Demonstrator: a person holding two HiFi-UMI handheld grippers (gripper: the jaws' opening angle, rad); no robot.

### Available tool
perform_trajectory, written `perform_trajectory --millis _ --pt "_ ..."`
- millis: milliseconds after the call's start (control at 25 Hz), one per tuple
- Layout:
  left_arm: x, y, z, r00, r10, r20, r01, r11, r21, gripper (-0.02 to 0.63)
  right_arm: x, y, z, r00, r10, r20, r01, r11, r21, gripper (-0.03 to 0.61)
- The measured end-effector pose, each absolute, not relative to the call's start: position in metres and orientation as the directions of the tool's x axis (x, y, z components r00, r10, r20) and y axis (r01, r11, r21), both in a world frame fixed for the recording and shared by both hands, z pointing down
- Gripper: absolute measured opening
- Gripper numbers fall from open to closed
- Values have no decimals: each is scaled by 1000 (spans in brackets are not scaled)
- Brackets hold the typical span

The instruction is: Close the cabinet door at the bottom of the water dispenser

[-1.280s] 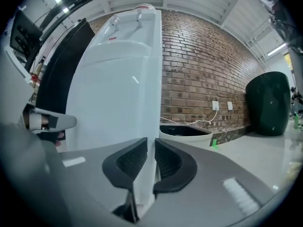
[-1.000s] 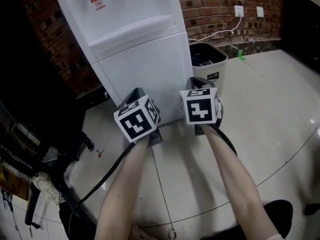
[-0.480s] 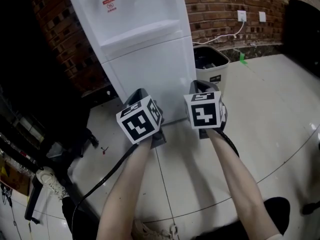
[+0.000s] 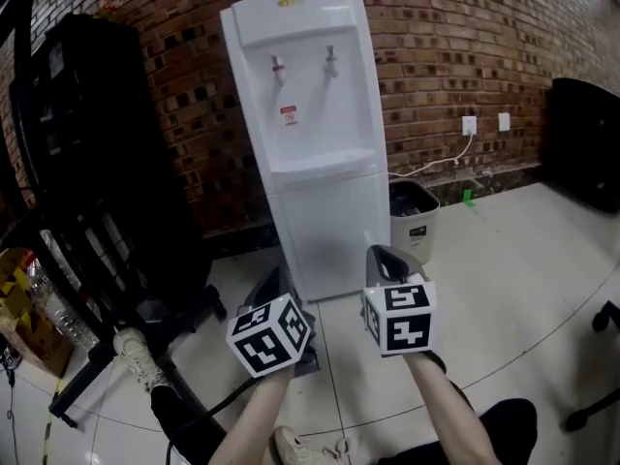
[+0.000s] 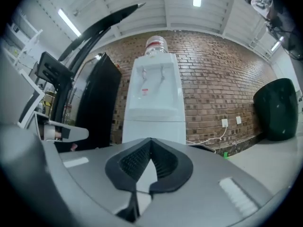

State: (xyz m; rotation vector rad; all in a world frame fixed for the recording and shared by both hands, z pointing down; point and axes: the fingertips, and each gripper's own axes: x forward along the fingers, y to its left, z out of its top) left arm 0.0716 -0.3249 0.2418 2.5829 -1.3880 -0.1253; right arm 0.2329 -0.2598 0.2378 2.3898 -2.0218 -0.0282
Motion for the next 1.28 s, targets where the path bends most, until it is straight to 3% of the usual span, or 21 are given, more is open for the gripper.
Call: perform_trajectory --millis 120,240,440,640,1280 --pt "28 -281 230 520 -853 -53 -827 -518 221 14 197 -220 221 136 -988 -77 -991 -137 1 0" --pt "2 -240 240 503 -857 -112 -855 -513 81 14 165 -182 222 91 -985 -146 -996 -89 -23 0" --pt "-3 -209 293 513 -854 -88 -858 -510 -52 15 129 -145 265 52 -979 -200 -993 -30 -113 0" --pt "-1 -202 319 558 -830 -27 -828 -558 52 15 115 -154 315 60 -994 -89 -994 -52 -92 0" --pt "-17 -212 321 524 -852 -18 -846 -522 105 15 118 -158 301 58 -994 -90 -997 -53 -56 0"
